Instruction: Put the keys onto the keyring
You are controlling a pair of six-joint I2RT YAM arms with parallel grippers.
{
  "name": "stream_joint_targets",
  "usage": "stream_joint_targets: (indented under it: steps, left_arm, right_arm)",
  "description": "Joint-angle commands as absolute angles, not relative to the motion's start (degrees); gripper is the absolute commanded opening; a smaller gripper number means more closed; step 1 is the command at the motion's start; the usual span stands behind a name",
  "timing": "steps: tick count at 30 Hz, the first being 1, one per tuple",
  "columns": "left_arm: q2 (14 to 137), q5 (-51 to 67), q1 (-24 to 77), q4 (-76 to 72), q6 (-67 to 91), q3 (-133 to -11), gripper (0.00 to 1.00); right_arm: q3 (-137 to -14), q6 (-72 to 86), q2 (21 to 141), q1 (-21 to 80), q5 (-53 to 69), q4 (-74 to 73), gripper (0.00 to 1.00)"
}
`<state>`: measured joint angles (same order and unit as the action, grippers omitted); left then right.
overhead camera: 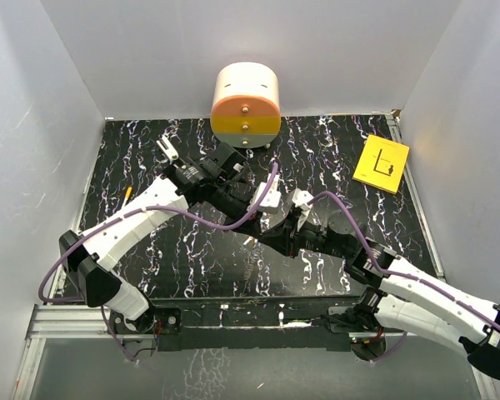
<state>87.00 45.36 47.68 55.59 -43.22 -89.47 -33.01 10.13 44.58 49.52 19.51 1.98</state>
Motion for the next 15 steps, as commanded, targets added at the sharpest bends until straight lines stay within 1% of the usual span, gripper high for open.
stream_joint_targets:
  steps: [1,11,14,15]
  left_arm:
    - [86.7,49.8,47.8,54.9,-42.7,-92.9,0.00]
    - [85.8,47.4,47.8,51.5,-38.6,-92.5,0.00]
    - [85.1,45.9,47.8,49.2,-36.6,-92.2,0.17]
    - [84.9,45.2,47.8,48.5,-36.2,-92.1,0.19]
  right_arm:
    - [-35.0,9.0,44.2,49.8,19.6,5.4,0.09]
    - [-33.8,9.5,39.9,49.8,18.0,5.7,0.08]
    - [-33.3,10.0,38.6,49.8,17.7,5.7,0.08]
    - [-33.0,10.1,38.2,49.8,17.6,5.7,0.08]
